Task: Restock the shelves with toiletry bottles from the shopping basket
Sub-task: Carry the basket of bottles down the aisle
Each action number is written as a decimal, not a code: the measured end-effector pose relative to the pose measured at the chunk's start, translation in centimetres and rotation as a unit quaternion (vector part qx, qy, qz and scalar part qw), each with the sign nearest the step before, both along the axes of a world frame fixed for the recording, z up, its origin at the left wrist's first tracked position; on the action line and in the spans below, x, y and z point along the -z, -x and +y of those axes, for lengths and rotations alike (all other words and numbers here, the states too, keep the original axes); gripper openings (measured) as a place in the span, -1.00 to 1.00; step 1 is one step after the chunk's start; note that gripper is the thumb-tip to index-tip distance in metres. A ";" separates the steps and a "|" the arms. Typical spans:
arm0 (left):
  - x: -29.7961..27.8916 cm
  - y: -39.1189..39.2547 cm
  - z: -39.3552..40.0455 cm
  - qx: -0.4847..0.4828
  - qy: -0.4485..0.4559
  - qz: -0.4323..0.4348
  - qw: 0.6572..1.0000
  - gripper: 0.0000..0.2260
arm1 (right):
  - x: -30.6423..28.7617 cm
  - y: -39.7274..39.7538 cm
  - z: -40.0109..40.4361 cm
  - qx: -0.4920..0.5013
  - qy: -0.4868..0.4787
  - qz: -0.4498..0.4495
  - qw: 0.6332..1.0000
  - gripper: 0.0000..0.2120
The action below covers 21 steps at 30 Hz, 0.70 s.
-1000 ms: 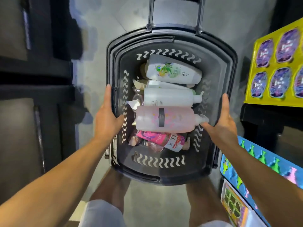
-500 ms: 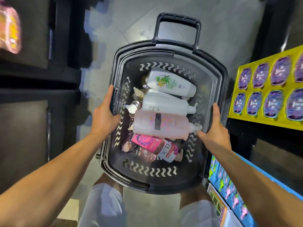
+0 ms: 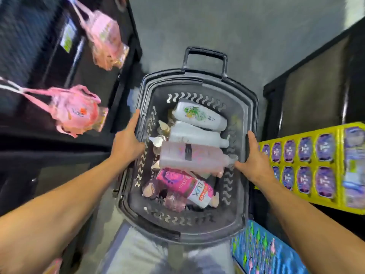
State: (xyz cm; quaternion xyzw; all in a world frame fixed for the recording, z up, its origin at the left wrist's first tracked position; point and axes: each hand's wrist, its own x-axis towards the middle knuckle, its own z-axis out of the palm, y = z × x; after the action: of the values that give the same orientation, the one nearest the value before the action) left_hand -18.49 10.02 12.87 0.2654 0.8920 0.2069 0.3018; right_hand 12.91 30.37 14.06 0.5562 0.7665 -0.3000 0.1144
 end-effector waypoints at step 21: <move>-4.5 22.4 36.6 0.081 0.027 0.025 0.996 -0.07 | -4.4 20.3 34.8 0.009 0.003 0.004 1.000 0.05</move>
State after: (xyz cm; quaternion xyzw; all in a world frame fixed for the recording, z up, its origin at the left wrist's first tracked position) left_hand -40.85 46.61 17.34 0.3338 0.8801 0.1511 0.3019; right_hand -7.39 65.18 18.45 0.5617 0.7609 -0.3057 0.1098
